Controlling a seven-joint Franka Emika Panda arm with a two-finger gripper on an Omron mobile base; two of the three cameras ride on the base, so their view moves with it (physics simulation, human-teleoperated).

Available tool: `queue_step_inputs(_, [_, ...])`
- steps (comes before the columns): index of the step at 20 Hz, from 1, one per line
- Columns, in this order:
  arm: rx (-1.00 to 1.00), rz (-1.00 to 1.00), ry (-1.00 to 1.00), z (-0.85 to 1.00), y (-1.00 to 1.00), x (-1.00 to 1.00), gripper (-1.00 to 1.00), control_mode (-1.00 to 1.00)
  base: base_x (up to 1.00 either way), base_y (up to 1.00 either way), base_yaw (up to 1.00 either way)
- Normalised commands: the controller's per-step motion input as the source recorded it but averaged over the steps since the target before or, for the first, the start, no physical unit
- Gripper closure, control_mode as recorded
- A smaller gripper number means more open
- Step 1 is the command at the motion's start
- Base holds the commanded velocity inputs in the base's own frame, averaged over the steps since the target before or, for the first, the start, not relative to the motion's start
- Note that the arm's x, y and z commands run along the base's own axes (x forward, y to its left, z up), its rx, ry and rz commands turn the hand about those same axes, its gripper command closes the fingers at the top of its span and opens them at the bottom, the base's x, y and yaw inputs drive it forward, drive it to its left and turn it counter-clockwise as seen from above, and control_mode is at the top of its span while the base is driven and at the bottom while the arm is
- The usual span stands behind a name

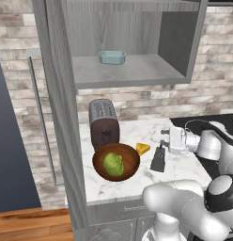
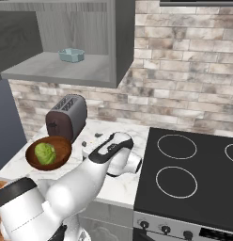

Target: Pick the cheese from the fridge and the cheese grater from the cabinet and place them next to the salad bowl.

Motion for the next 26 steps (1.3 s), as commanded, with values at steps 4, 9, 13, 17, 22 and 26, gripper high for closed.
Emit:
queue_step_inputs(4, [0.0,0.0,0.0,0.96,-0.01,-0.47,-1.0,-1.0,0.0,0.0,0.0])
queue_step_inputs(9, [-0.02,0.0,0.0,0.98,-0.01,-0.62,-1.0,-1.0,0.0,0.0,0.0])
queue_step_inputs(13, [-0.12,0.0,0.0,0.63,-0.14,-0.76,-1.0,-1.0,0.0,0.0,0.0])
queue_step_inputs(17, [-0.19,-0.02,0.0,0.44,-0.23,-0.85,-1.0,-1.0,0.0,0.0,0.0])
queue_step_inputs(22, [-0.27,-0.07,-0.01,0.44,-0.19,-0.7,-1.0,-1.0,0.0,0.0,0.0])
queue_step_inputs(26, [-0.29,-0.07,0.0,0.44,-0.14,-0.51,-1.0,-1.0,0.0,0.0,0.0])
